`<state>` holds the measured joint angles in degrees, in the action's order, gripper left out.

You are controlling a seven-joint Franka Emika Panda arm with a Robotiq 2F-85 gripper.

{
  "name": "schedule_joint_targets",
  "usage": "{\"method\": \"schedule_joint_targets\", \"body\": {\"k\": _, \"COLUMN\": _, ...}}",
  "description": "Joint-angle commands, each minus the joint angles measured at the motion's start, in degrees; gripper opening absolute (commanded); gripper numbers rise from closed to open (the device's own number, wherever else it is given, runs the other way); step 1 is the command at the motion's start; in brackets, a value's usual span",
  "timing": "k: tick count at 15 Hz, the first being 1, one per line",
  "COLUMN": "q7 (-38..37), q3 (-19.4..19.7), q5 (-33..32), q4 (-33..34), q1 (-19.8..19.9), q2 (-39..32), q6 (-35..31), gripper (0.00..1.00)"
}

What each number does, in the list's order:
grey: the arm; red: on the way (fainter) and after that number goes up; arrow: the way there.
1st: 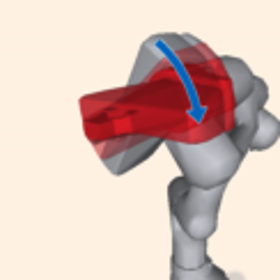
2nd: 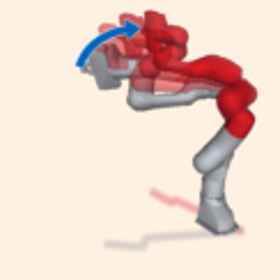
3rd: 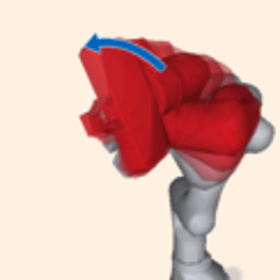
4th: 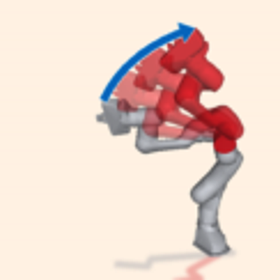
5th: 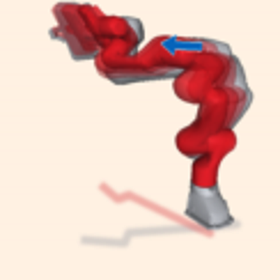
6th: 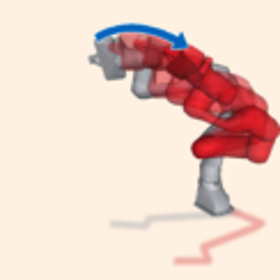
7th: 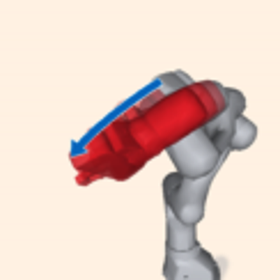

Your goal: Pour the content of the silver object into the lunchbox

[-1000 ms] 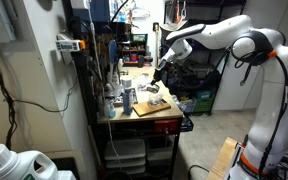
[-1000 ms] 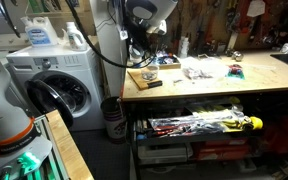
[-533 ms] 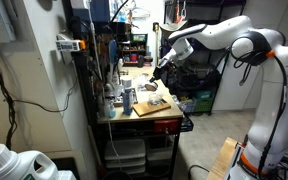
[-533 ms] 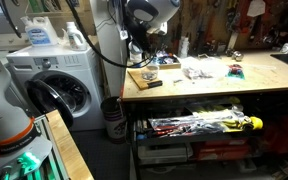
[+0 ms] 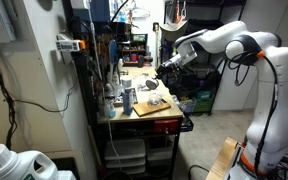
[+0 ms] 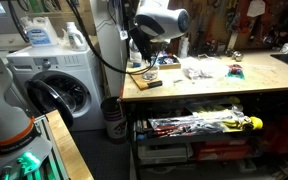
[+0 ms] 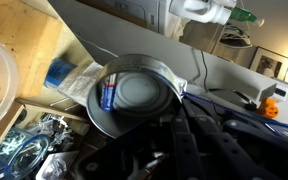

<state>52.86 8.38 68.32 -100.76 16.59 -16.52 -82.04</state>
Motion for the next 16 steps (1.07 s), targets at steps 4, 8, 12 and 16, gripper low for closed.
{"method": "schedule_joint_targets", "body": {"k": 4, "q7": 4.8, "q3": 1.4, "q5": 9.5, "q4": 0.4, "q1": 2.7, "q2": -5.2, "q6": 7.8, "gripper": 0.01}}
{"method": "schedule_joint_targets", "body": {"k": 8, "q7": 5.0, "q3": 1.6, "q5": 12.7, "q4": 1.3, "q1": 3.0, "q2": -8.2, "q6": 10.2, "gripper": 0.01}}
{"method": "schedule_joint_targets", "body": {"k": 12, "q7": 5.1, "q3": 1.7, "q5": 15.3, "q4": 1.6, "q1": 3.2, "q2": -10.5, "q6": 12.1, "gripper": 0.01}}
{"method": "schedule_joint_targets", "body": {"k": 16, "q7": 6.5, "q3": 1.8, "q5": 17.3, "q4": 1.5, "q1": 3.6, "q2": -12.3, "q6": 13.5, "gripper": 0.01}}
